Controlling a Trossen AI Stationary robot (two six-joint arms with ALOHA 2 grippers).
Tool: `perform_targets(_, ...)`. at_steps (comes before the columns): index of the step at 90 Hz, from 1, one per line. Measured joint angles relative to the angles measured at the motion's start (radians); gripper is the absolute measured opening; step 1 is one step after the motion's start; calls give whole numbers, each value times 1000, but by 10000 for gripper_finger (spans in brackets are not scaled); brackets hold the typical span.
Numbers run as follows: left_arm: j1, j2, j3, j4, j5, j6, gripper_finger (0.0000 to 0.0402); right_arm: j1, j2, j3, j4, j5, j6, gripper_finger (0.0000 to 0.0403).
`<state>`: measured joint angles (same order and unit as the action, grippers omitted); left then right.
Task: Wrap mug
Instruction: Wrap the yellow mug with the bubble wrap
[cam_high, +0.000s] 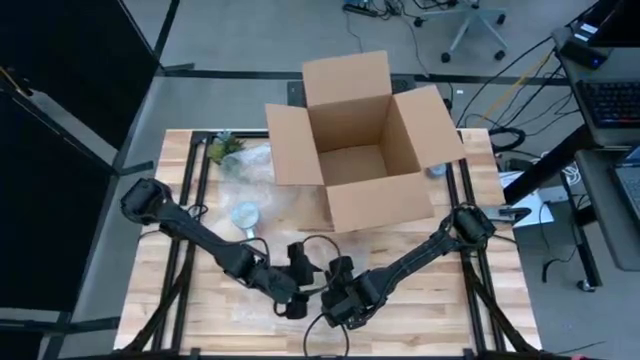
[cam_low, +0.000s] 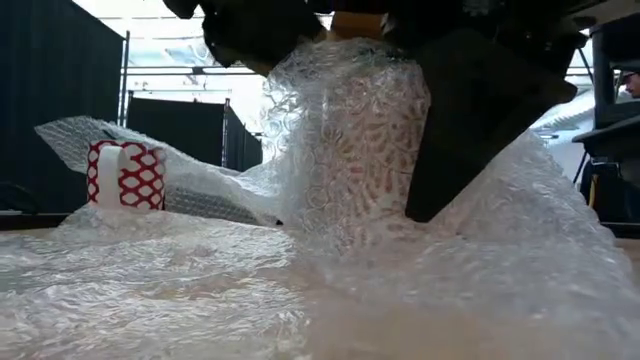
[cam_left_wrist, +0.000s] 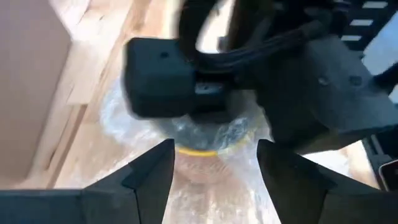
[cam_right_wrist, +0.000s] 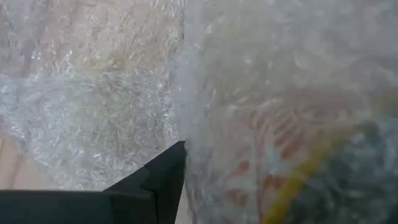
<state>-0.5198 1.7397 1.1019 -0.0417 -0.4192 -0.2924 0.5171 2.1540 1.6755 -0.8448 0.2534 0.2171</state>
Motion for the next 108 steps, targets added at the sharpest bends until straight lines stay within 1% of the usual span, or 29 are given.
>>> perform_targets(12,12,47,0,95,0,91,219,3,0,-1,-5,-4,-10,171)
perform_targets(27,44,98,3,125,13,56,219,3,-1,-1,1,-4,-20,171)
perform_targets(37,47,101,4,124,23,43,219,3,-5,9,-24,-10,-21,171)
perform_targets(51,47,100,5,123,26,43,219,11,-26,90,-105,-16,-16,171)
perform_targets(70,47,100,5,122,27,43,219,21,-51,217,-298,-20,15,171)
perform_targets(86,47,100,4,121,28,43,219,27,-60,286,-456,-20,69,171)
perform_targets(98,47,100,4,119,31,43,219,28,-61,333,-478,-21,96,171)
perform_targets(108,47,100,3,119,32,40,219,40,-61,372,-468,-21,82,171)
